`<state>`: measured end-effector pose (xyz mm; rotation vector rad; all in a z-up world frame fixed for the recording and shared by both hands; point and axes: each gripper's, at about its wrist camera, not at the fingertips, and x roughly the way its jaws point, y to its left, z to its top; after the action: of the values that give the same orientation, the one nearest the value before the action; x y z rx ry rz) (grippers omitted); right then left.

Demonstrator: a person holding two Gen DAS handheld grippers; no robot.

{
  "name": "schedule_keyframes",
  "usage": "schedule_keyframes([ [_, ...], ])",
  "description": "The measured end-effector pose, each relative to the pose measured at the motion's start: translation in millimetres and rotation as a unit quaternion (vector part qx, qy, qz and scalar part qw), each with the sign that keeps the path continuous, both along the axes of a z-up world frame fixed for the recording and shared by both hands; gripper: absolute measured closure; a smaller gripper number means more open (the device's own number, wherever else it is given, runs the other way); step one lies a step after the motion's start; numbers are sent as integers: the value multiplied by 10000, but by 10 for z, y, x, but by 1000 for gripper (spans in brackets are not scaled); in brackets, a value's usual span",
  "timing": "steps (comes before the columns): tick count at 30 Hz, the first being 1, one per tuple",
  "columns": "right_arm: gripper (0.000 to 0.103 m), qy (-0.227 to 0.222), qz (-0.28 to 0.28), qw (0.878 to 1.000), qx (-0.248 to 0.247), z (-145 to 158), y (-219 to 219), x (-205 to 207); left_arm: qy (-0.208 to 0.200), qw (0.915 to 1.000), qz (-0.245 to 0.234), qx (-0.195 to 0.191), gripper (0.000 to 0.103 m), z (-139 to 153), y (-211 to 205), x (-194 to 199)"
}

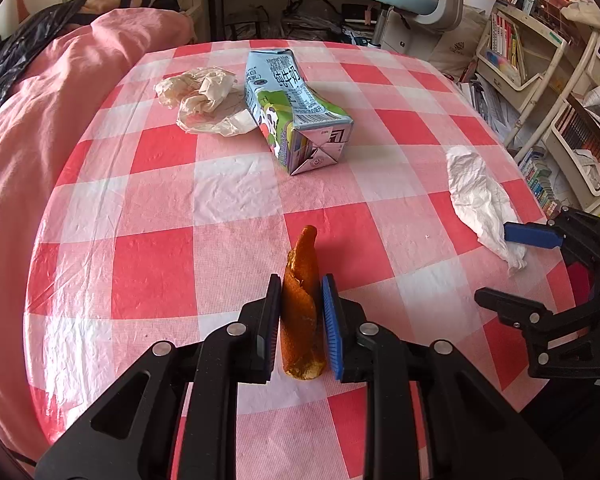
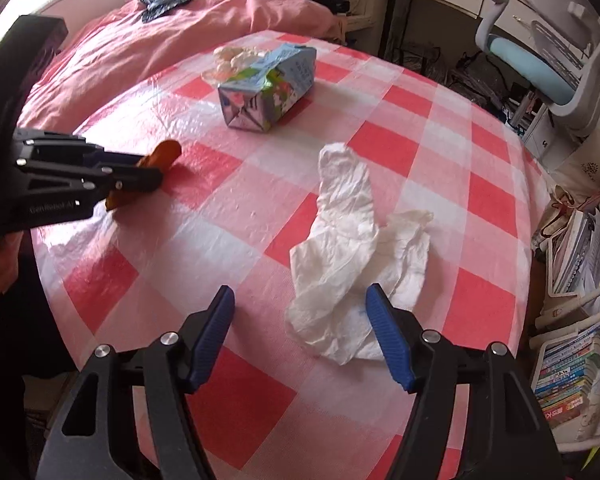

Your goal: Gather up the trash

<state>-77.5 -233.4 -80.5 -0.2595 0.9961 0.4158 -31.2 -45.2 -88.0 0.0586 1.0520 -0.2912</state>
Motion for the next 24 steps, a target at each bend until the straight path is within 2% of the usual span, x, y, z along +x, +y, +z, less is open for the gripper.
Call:
schedule_keyframes([
  [1, 49, 50, 5, 10000, 72, 4, -6, 6, -2, 10000, 2, 4, 83, 1, -5, -3],
  [3, 66, 50, -20, 9999, 85, 15, -11, 9, -2, 10000, 1, 6, 83, -3, -6, -1],
  [8, 84, 38, 8, 10000, 88, 36, 12, -13, -3, 10000, 3, -8, 83, -3, -6, 0],
  [11, 86, -8, 0, 10000, 92, 54, 16, -24, -22, 9999, 43, -149, 84, 21, 16, -2],
  [15, 87, -91, -50, 9999, 122, 90, 6, -22, 35, 9983, 198, -543, 85, 53, 118, 19],
  [22, 87, -291, -124, 9993, 198, 190, -46, -20, 169, 9867, 534, -1524, 85, 91, 355, 58],
  [24, 87, -338, -140, 9991, 235, 220, -62, -22, 200, 9852, 592, -1595, 85, 80, 376, 62],
])
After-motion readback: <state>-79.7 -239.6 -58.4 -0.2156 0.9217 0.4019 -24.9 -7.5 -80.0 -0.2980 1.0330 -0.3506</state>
